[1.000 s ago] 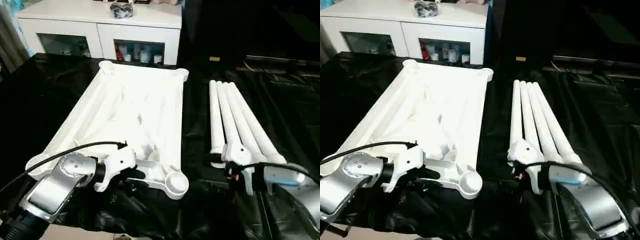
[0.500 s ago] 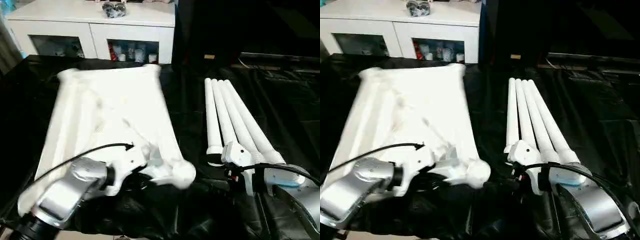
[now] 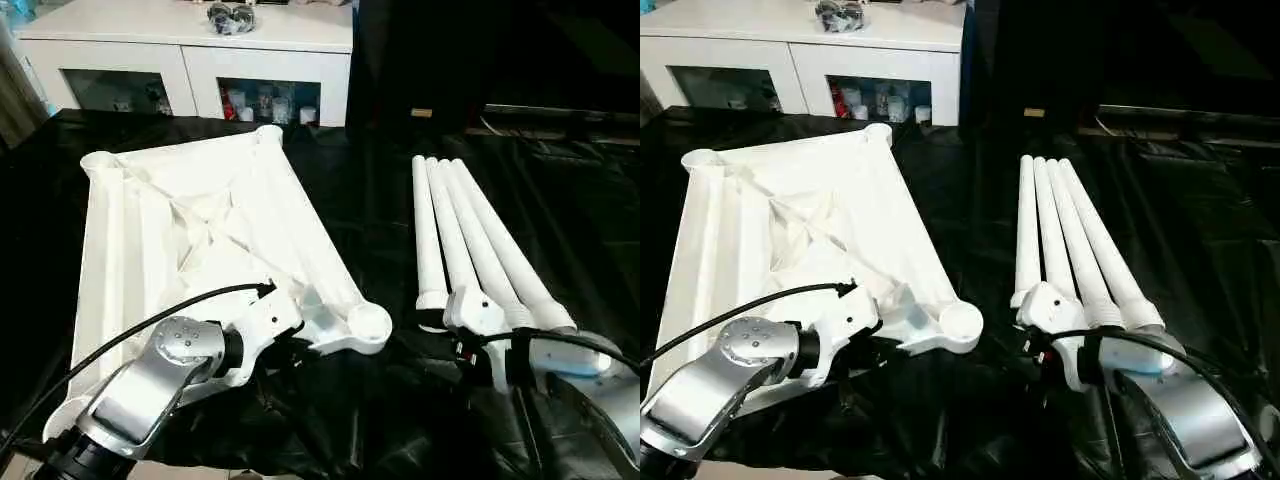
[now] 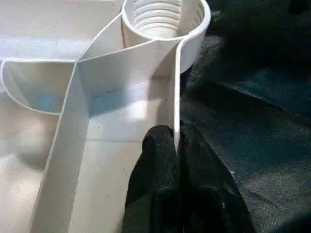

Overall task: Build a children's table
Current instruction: Move table base

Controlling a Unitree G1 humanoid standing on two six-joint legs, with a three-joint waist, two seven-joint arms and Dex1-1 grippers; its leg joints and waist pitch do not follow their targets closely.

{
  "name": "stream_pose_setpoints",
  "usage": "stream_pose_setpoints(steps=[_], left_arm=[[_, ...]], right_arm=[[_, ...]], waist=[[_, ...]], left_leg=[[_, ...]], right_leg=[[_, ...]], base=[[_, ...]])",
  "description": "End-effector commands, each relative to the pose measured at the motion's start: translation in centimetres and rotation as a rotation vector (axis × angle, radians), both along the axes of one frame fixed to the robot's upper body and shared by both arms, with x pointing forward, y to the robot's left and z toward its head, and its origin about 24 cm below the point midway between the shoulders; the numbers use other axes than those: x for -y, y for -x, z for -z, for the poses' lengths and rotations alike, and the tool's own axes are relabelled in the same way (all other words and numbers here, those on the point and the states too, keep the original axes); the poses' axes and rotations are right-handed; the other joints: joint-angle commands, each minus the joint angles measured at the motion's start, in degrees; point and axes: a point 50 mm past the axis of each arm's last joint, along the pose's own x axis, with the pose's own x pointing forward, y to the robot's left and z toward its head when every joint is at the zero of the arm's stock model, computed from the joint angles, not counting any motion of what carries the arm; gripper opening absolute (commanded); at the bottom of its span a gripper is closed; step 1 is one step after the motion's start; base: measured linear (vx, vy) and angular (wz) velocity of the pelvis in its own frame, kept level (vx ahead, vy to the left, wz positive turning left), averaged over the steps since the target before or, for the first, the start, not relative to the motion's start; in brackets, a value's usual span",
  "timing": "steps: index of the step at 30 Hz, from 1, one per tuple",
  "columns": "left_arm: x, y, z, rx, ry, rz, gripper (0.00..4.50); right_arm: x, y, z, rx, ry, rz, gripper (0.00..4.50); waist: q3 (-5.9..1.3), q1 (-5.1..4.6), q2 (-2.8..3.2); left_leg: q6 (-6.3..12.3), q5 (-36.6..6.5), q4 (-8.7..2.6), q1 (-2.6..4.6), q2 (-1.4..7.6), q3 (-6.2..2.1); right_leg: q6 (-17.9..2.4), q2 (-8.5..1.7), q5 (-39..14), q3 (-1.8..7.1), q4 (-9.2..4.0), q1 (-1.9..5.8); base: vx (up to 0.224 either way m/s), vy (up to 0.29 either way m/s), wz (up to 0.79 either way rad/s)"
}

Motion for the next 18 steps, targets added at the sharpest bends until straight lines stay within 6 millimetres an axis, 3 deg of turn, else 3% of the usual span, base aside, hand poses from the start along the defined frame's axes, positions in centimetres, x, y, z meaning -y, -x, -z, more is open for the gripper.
stream_pose_setpoints(steps=[1, 8, 10, 15, 18], left_arm=[[-0.5, 0.2, -0.5, -0.002, 0.01, 0.024, 0.6], [-2.2, 0.5, -2.2, 0.028, 0.04, 0.083, 0.67], [-2.4, 0.4, -2.8, 0.044, 0.061, 0.081, 0.67], [-2.5, -0.9, -4.2, 0.115, 0.103, 0.008, 0.67], [-2.0, -1.8, -4.2, 0.18, 0.068, -0.049, 0.67]], right_arm=[[0.2, -0.2, -0.7, 0.026, 0.005, 0.012, 4.5], [0.6, -1.2, -2.2, 0.077, -0.054, 0.084, 4.5], [0.7, -1.8, -2.8, 0.093, -0.078, 0.138, 4.5], [0.5, -5.0, -3.3, 0.106, -0.108, 0.422, 4.5], [0.1, -6.6, -2.6, 0.098, -0.078, 0.58, 4.5]], waist=[[-2.39, 0.41, -0.13], [-2.52, 0.43, 0.07], [-2.48, 0.32, -0.18], [-2.54, -0.02, -0.06], [-2.66, 0.0, -0.25]], left_leg=[[2.99, -7.7, -5.18, -0.38, 4.18, -1.6], [3.27, -6.1, -5.16, -0.19, 4.27, -1.51], [3.47, -5.6, -5.14, -0.28, 4.12, -1.42], [1.38, -4.7, -5.14, 0.03, 3.77, -1.19], [0.16, -3.3, -5.08, 0.06, 3.7, -1.03]], right_leg=[[-13.0, -4.96, -9.2, 2.78, -5.14, 2.41], [-13.9, -4.83, -5.5, 2.67, -4.77, 2.28], [-14.4, -4.79, -4.7, 2.6, -4.69, 2.31], [-14.3, -4.49, -6.6, 2.5, -4.59, 2.02], [-13.7, -4.39, -4.9, 2.48, -4.42, 2.15]], base=[[0.0, 0.0, 0.0], [0.0, 0.0, 0.0], [0.0, 0.0, 0.0], [0.0, 0.0, 0.0], [0.0, 0.0, 0.0]])
